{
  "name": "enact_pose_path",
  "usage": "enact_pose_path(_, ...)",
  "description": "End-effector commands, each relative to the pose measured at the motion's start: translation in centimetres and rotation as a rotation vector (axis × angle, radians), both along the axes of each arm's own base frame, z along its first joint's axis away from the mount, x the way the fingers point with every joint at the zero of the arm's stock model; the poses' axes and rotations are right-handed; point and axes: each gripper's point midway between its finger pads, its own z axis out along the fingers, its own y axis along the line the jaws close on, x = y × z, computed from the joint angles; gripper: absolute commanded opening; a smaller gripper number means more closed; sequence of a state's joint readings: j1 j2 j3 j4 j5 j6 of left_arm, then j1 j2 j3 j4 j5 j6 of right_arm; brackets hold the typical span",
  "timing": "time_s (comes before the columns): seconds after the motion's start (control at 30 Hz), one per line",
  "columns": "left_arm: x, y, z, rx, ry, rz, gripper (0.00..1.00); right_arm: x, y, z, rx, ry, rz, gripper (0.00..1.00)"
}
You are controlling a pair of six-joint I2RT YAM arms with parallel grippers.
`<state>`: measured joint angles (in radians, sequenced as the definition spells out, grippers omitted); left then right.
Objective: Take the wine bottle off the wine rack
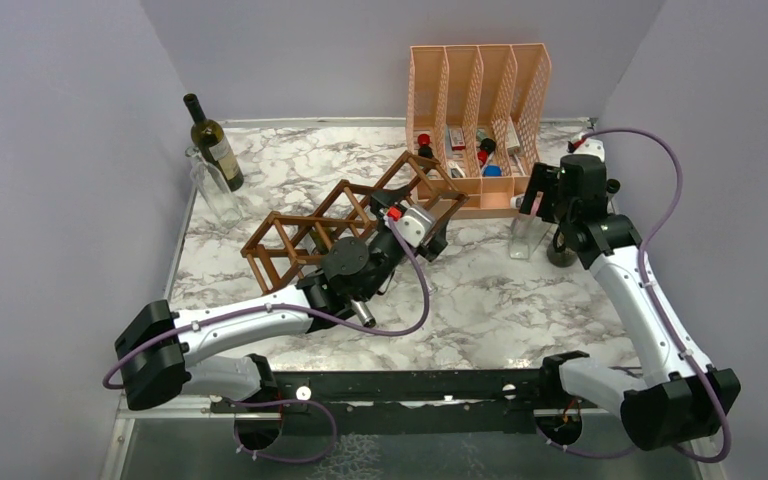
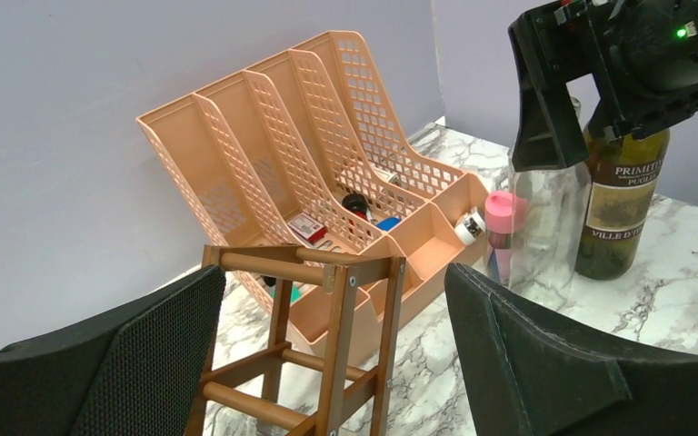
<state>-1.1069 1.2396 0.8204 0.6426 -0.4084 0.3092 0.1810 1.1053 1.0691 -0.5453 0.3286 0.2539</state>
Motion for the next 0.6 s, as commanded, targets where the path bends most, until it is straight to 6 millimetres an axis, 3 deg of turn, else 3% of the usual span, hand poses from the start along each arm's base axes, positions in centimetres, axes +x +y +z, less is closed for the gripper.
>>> enact_pose_path(0.0,-0.4,1.0,1.9,-0.028,-0.052,-0.001,0.97,-1.1,0.2,2.4,0.011,-0.021,0.031,0.86)
enact_pose_path(0.2,-0.4,2.5,3.4,-0.011,-0.11,0.04,0.96,-2.5,1.2,4.7,0.031,-0.047,0.113,0.92)
enact_pose_path(0.33,0.0,3.9,4.1,-0.002,-0.148,0.09,0.96,-3.3,3.5,6.0,0.068,-0.084,0.269,1.0)
enact_pose_path(0.57,2.3,5.8,3.7,-0.022,-0.127,0.175,0.97,-4.0,7.5,6.5,0.207,-0.052,0.449,1.0)
